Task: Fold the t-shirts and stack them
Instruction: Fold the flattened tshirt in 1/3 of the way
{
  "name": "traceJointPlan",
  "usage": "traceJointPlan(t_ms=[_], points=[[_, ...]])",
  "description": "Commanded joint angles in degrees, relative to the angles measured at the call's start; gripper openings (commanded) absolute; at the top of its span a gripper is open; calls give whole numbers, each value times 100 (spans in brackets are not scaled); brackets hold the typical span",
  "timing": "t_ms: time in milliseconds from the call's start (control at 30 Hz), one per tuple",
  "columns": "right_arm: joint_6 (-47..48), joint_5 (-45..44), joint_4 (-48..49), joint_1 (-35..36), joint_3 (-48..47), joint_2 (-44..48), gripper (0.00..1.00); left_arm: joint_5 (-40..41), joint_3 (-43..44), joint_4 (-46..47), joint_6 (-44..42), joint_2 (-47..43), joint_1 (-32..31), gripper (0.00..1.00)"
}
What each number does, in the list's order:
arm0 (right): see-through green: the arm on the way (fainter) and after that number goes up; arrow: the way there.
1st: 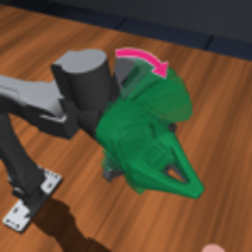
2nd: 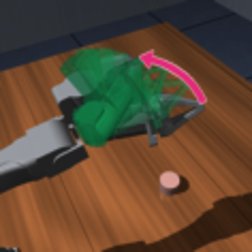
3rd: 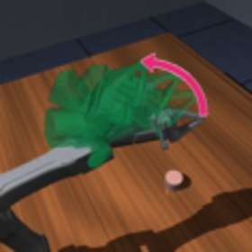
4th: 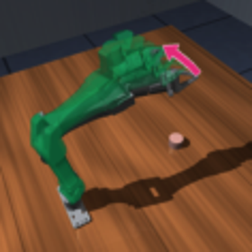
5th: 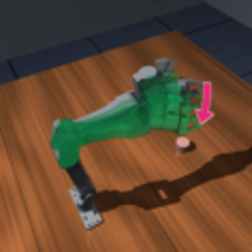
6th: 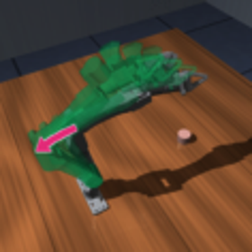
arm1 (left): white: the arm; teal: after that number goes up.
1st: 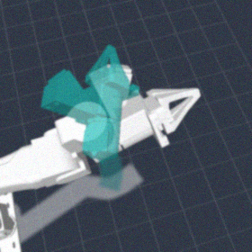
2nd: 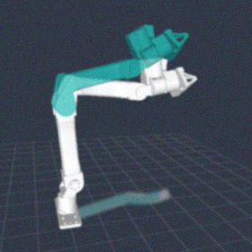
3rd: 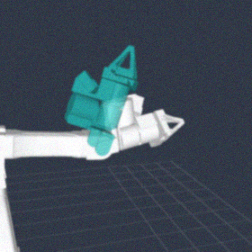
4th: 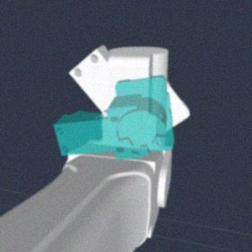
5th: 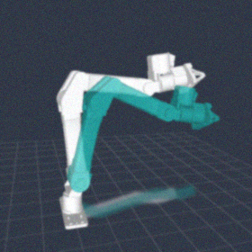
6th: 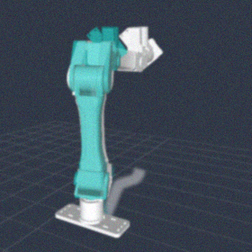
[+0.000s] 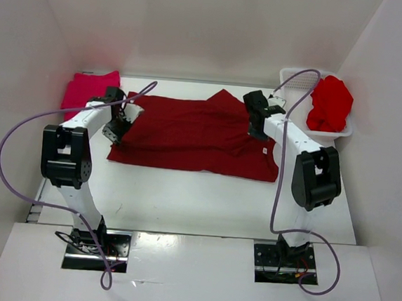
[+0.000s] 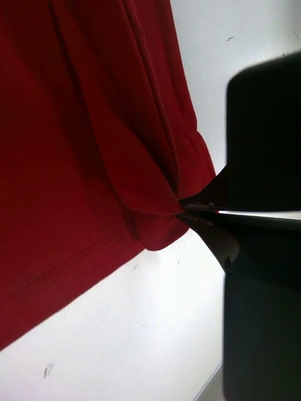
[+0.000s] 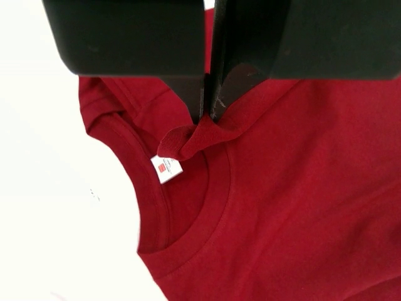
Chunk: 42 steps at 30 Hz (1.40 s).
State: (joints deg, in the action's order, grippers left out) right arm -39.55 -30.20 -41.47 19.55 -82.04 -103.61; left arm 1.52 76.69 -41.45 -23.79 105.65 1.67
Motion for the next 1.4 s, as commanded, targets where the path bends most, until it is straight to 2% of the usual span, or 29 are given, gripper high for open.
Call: traceJointPlan(t_ms=[0, 67, 133, 233, 267, 333, 367, 400, 433, 533, 600, 733, 867, 1000, 1133, 1367], points=[[193, -101, 254, -92, -453, -185, 0, 156, 294, 120, 181, 17, 0, 0], [255, -48, 254, -92, -541, -256, 0, 331, 294, 172, 182, 70, 0, 1], [255, 4, 254, -92, -594, -378, 4, 436, 294, 173, 243, 70, 0, 3], [378, 171, 367, -92, -707, -501, 12, 498, 347, 225, 305, 132, 0, 12], [456, 233, 420, -92, -708, -502, 14, 498, 347, 277, 366, 132, 0, 19], [518, 233, 421, -92, -831, -633, 26, 498, 399, 278, 446, 184, 0, 39], [518, 233, 421, -92, -979, -721, 35, 551, 452, 330, 506, 184, 0, 47], [518, 233, 334, -92, -981, -722, 45, 551, 453, 331, 585, 184, 0, 65], [518, 233, 333, -92, -1050, -774, 61, 656, 513, 383, 647, 184, 0, 70], [518, 233, 263, -92, -928, -643, 73, 806, 576, 593, 771, 1, 61, 83], [518, 365, 210, -92, -753, -371, 73, 806, 628, 647, 920, -184, 219, 89], [247, 550, 87, -39, -77, 402, 75, 666, 524, 411, 859, -668, 360, 93], [-236, 769, -106, -39, 1118, 1122, 75, 534, -458, 278, 718, -791, 360, 93], [-807, 489, -229, -39, 1927, 1309, 75, 419, -944, 339, 770, -739, 360, 93], [-1089, 252, -98, -39, 2244, 1545, 78, 306, -945, 480, 876, -590, 413, 94], [-1327, 654, 323, -434, 2850, 1493, 80, 191, -892, 594, 876, -247, 413, 94]])
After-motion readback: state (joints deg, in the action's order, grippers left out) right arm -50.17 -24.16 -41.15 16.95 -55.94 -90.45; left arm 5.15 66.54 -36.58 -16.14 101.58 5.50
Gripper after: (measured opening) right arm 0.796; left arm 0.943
